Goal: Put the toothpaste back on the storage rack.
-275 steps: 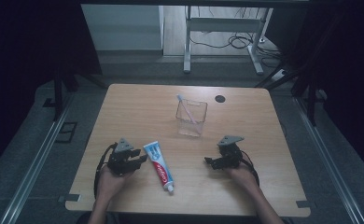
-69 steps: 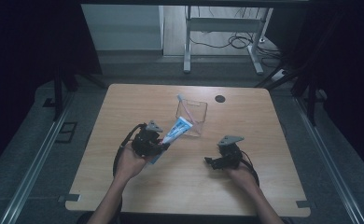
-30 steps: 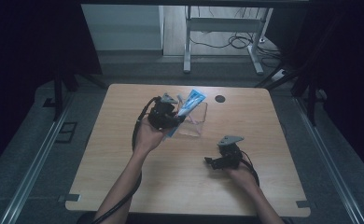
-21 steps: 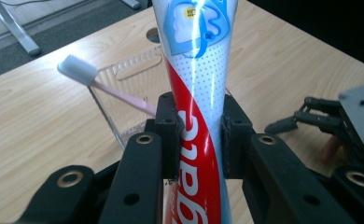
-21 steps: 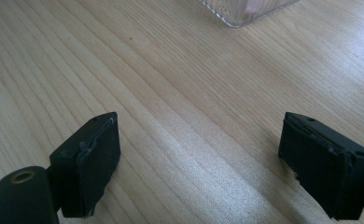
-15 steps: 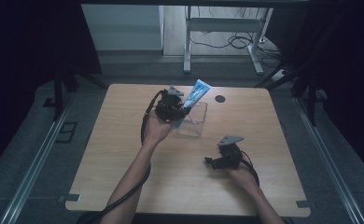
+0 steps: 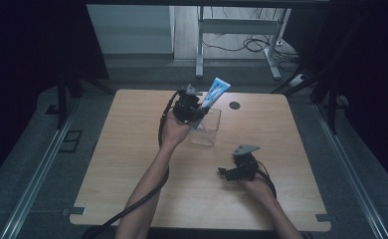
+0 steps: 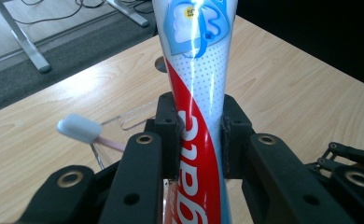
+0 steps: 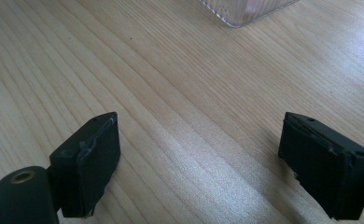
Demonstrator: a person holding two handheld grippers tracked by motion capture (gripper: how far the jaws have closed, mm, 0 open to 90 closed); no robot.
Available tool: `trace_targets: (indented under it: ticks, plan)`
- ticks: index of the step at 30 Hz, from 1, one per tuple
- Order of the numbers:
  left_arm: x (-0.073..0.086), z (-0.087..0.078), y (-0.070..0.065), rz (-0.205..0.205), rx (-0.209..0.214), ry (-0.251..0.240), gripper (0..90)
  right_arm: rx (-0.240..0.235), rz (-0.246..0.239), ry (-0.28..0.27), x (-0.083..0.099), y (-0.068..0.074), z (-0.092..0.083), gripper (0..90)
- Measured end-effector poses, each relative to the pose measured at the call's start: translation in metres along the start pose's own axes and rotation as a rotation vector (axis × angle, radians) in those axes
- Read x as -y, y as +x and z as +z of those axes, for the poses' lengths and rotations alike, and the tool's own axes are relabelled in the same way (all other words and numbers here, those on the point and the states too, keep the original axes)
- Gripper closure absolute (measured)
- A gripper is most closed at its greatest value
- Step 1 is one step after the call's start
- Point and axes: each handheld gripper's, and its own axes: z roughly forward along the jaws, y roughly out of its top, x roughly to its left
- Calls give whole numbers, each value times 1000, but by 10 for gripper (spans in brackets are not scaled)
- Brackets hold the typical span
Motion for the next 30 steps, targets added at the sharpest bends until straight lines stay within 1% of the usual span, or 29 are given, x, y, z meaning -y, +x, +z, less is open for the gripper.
trace_targets:
  ticks: [3, 10, 17, 25, 30]
  plan:
    - [-3, 4, 0, 4, -5, -1, 737, -3, 2, 0, 0, 0, 0, 123]
    - [-7, 14, 4, -13, -5, -12, 738, -2, 0, 0, 0, 0, 0, 123]
    - [-9, 24, 8, -19, -19, -13, 739, -2, 1, 0, 0, 0, 0, 122]
    - [-13, 37, 13, -28, -33, -37, 738, -1, 0, 0, 0, 0, 0, 122]
    - [-12, 45, 14, -17, -46, -41, 738, -3, 1, 0, 0, 0, 0, 122]
